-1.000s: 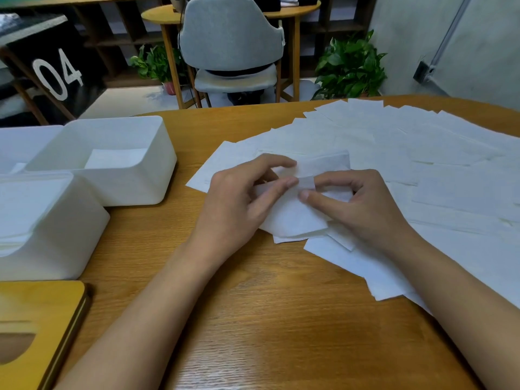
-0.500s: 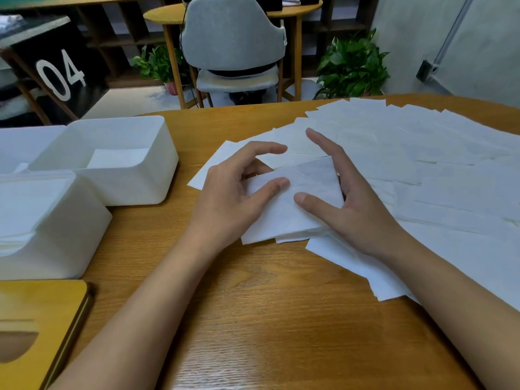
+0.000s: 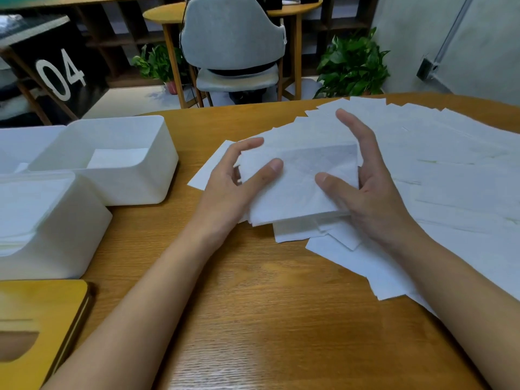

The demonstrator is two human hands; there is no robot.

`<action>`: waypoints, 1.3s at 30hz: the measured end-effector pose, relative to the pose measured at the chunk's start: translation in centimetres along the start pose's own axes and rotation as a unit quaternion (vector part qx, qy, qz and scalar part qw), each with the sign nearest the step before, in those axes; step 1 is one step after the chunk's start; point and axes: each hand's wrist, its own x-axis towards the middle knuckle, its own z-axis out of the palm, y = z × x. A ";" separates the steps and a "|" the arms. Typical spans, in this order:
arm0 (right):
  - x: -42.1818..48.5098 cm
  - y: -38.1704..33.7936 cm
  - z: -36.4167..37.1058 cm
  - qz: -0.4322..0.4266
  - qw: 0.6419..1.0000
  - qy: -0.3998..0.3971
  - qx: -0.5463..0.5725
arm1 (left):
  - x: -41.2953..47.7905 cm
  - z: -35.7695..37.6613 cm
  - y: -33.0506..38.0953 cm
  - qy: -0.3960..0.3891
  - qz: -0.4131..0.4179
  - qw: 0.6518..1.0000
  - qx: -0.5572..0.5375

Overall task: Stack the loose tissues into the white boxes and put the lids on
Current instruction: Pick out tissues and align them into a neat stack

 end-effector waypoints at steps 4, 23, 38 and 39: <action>0.1 0.1 -0.5 0.012 1.000 -0.020 -0.002 | 0.0 -0.1 0.2 -0.023 -0.022 0.997 -0.072; 0.5 1.3 -1.5 0.056 0.988 0.067 -0.127 | 2.1 -2.6 -3.6 0.037 0.077 0.949 0.304; 0.6 1.6 -1.4 0.064 0.986 0.075 -0.136 | 3.3 -2.7 -5.0 0.040 0.214 0.890 0.400; 0.6 1.6 -1.4 0.065 0.986 0.075 -0.135 | 3.3 -2.7 -5.0 0.039 0.220 0.887 0.403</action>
